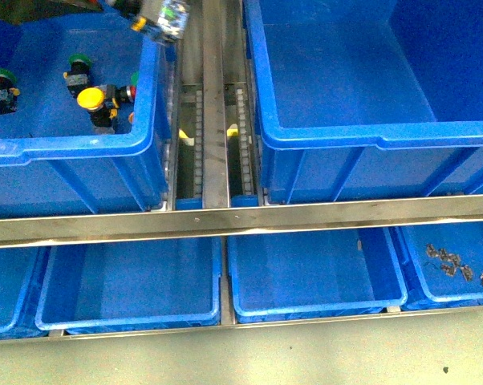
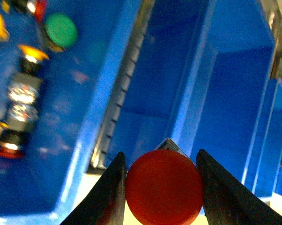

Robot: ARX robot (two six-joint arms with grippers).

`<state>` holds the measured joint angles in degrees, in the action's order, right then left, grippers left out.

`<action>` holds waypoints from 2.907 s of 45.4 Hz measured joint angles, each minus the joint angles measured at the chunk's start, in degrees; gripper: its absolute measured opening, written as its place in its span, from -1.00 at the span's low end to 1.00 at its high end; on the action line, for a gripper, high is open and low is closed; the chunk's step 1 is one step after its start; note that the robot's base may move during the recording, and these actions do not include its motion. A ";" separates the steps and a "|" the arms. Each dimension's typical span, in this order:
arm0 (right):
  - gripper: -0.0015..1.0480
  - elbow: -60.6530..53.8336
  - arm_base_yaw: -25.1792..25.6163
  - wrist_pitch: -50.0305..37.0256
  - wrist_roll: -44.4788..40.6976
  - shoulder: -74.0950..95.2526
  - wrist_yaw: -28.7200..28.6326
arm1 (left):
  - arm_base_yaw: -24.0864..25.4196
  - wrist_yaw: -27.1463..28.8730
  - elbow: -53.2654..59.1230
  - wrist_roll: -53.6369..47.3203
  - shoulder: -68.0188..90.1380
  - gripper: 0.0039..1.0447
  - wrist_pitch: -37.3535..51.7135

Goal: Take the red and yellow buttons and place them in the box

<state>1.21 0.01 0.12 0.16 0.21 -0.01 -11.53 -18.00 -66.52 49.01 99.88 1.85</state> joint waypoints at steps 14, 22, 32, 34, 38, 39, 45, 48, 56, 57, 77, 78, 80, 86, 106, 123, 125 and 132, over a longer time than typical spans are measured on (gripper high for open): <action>0.88 0.00 0.00 0.00 0.00 0.00 0.00 | -18.82 0.72 -5.40 8.15 2.62 -0.32 0.09; 0.88 0.00 0.00 0.00 0.00 0.00 0.02 | -24.11 2.40 -9.25 11.52 5.49 -0.32 0.28; 0.88 5.99 -7.48 13.35 5.51 10.56 15.91 | -24.74 4.57 -10.45 12.24 7.52 -0.33 -0.28; 0.88 7.15 -10.49 12.92 5.60 15.04 18.88 | -24.50 4.83 -10.51 12.09 7.65 -0.33 -0.52; 0.88 8.55 -16.85 5.95 3.74 25.14 17.66 | -24.37 5.07 -10.97 11.67 7.85 -0.33 -1.03; 0.88 8.87 -18.18 3.32 3.06 27.82 16.52 | -24.35 5.07 -11.15 11.61 7.98 -0.33 -1.09; 0.88 11.28 -23.12 -12.28 -4.35 42.62 10.64 | -24.17 5.55 -11.61 10.40 8.55 -0.33 -2.03; 0.88 12.41 -25.20 -19.98 -9.68 50.53 6.80 | -24.02 6.01 -11.89 9.42 8.66 -0.33 -3.06; 0.88 13.51 -25.18 -29.75 -22.95 61.20 1.20 | -24.00 7.08 -13.68 7.30 9.29 -0.33 -4.96; 0.88 13.51 -24.96 -30.93 -23.85 61.92 0.92 | -24.11 7.21 -14.01 7.15 9.33 -0.33 -5.16; 0.88 21.33 -16.24 -46.95 -40.30 80.32 -6.56 | -26.32 8.79 -17.07 6.97 10.14 -0.33 -7.02; 0.88 21.90 -15.93 -47.15 -40.57 80.98 -6.75 | -26.38 8.79 -17.11 6.97 10.14 -0.33 -7.02; 0.88 22.91 -15.39 -47.23 -40.74 81.96 -7.10 | -26.56 8.90 -17.25 6.97 10.14 -0.33 -7.13; 0.88 24.74 -14.97 -47.43 -41.29 83.87 -8.28 | -26.62 9.07 -17.35 6.99 10.14 -0.33 -7.15; 0.64 29.68 -15.87 -46.82 -41.81 88.94 -9.18 | -26.58 9.40 -17.35 7.65 10.14 -0.33 -7.13; -0.32 30.42 -15.72 -46.01 -42.05 89.77 -7.50 | -26.27 9.46 -17.35 6.82 10.14 -0.33 -7.10; -0.33 30.42 -15.72 -46.01 -42.03 89.77 -7.43 | -26.27 9.53 -17.33 6.47 10.14 -0.33 -7.10; -0.33 30.40 -15.93 -45.42 -41.11 89.77 -6.88 | -26.10 11.23 -16.94 4.76 10.05 -0.09 -6.32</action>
<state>31.62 -15.92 -45.30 -40.95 89.97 -6.90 -37.63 -6.76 -83.46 53.78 109.93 -4.47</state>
